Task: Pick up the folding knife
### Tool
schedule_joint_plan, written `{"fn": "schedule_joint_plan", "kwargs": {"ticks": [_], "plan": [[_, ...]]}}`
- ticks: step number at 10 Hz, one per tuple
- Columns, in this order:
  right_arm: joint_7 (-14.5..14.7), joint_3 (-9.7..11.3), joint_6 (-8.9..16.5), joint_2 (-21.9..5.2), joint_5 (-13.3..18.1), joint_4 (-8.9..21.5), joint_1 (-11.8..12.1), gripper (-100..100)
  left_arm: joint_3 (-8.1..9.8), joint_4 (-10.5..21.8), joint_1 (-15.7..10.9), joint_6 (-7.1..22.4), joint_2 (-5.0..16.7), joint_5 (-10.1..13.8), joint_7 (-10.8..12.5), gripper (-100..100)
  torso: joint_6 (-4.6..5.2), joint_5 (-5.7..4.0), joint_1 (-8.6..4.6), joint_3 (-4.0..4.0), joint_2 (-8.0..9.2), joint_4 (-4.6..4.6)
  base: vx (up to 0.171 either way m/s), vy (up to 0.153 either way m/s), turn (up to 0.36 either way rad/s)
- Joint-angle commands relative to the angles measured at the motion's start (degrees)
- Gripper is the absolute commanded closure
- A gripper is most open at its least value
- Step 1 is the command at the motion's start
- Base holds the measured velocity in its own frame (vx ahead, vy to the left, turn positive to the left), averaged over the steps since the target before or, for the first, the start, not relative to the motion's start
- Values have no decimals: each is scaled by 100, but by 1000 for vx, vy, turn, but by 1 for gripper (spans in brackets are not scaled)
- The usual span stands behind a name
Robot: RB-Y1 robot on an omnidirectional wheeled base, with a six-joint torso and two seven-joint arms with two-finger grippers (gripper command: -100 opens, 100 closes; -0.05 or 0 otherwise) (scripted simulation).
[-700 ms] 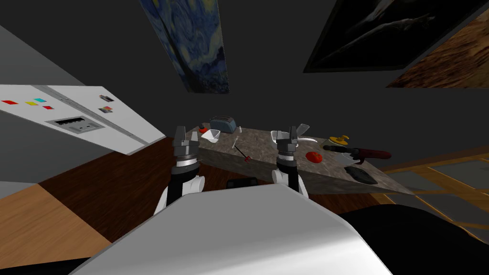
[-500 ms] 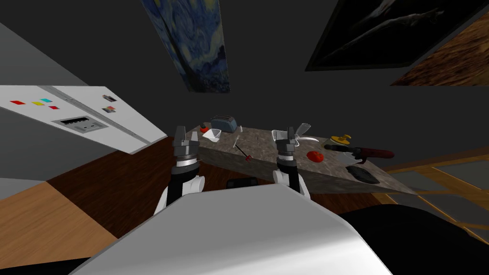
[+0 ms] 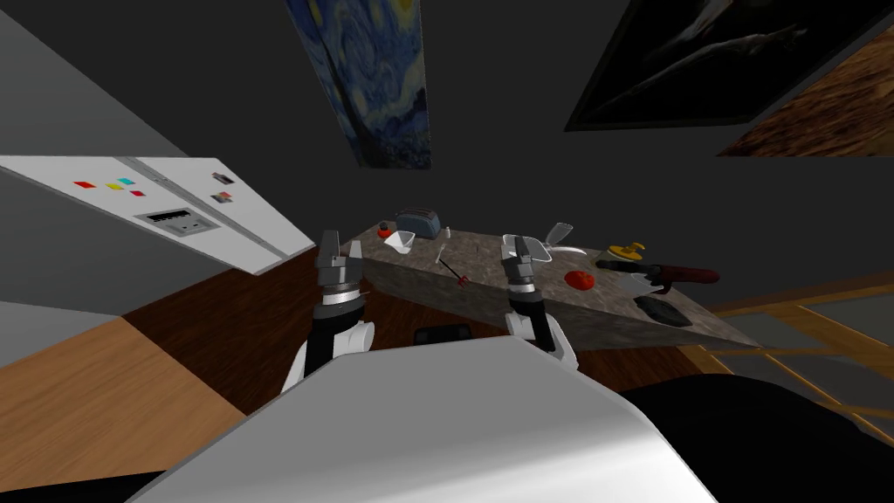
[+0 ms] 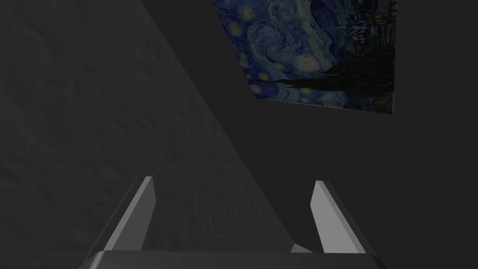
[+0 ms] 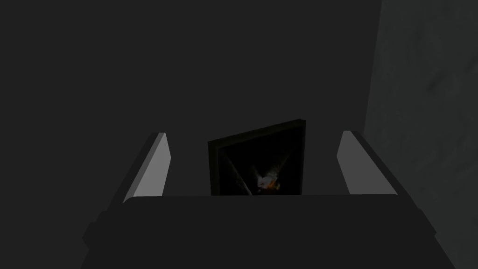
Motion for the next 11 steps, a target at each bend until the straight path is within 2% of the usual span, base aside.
{"fn": "schedule_joint_plan", "kwargs": {"ticks": [1,2,4,5,7,8,10,11], "plan": [[-6,-58,217,-286,2,156,-67,-100,0,0,0,0,0,0,0,0,0,0,0,0,0,0,-105,114,101],[-6,-58,217,-333,2,156,-67,-100,0,0,0,0,0,0,0,0,-1,2,12,4,7,1,-85,106,40],[-21,-140,510,-728,-6,410,-132,-100,0,0,0,0,0,0,0,0,-1,2,7,1,2,0,-85,118,96],[-21,-140,510,-807,-6,410,-132,-100,0,0,0,0,0,0,0,0,-1,4,20,1,2,1,-59,120,33],[-32,-213,821,-1213,-22,704,-201,-100,0,0,0,0,0,0,0,0,-1,4,20,1,2,0,-103,154,117],[-32,-213,840,-1307,-22,704,-201,-100,-1,0,-1,0,-1,0,0,0,-1,7,30,6,10,2,-71,113,34],[-37,-267,1198,-1695,-48,998,-273,-100,0,0,0,0,0,0,0,0,0,2,8,-4,-7,-1,-46,115,113],[-37,-267,1198,-1822,-48,1032,-273,-100,0,0,0,0,0,0,0,0,-1,3,14,-6,-11,-2,-38,110,58]]}}
